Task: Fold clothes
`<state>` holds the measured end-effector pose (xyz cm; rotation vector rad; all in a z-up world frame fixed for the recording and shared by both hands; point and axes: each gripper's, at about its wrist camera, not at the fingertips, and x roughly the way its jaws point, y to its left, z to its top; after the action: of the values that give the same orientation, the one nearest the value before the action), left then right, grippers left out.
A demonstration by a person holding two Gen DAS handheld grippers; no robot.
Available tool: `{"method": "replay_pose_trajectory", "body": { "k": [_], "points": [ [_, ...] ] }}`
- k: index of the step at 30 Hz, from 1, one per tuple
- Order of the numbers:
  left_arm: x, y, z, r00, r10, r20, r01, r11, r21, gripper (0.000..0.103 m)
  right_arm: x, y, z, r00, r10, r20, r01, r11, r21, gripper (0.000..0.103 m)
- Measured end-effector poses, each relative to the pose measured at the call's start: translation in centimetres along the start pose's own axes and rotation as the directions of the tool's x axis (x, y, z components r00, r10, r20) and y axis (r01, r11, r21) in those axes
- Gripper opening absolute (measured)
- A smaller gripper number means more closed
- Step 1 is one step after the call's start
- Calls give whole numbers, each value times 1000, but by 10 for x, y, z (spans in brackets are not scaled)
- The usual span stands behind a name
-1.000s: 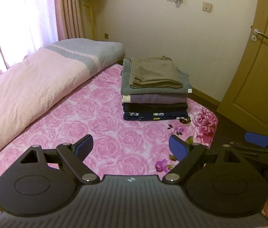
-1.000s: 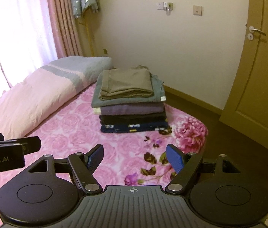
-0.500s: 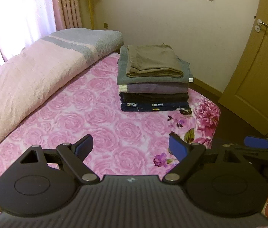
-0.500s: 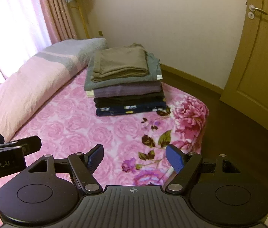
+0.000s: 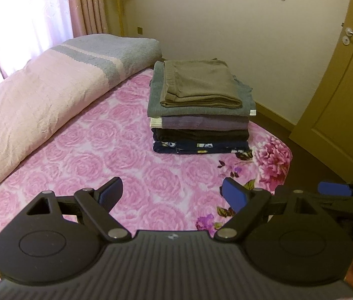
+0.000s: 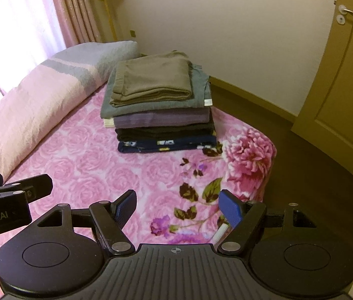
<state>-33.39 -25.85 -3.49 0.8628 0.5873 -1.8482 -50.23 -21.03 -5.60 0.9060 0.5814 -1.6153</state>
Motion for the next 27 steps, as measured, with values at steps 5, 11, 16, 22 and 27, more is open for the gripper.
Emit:
{"method": "replay_pose_trajectory", "body": {
  "k": [5, 11, 16, 22, 27],
  "points": [
    [14, -7, 8, 1000, 8, -12, -8, 1000, -8, 85, 12, -7, 12, 1000, 10, -14, -10, 1000, -16, 76],
    [33, -15, 15, 999, 12, -42, -13, 1000, -14, 85, 29, -17, 25, 999, 18, -38, -19, 999, -29, 76],
    [51, -22, 19, 998, 11, -67, -12, 1000, -13, 85, 44, -25, 33, 998, 23, -63, -26, 999, -34, 76],
    [70, -27, 24, 995, 4, -103, -7, 1000, -27, 85, 60, -34, 44, 995, 38, -90, -42, 998, -45, 76],
    [84, -31, 30, 992, 13, -122, -18, 999, -38, 85, 73, -38, 53, 993, 49, -108, -55, 997, -54, 76]
  ]
}}
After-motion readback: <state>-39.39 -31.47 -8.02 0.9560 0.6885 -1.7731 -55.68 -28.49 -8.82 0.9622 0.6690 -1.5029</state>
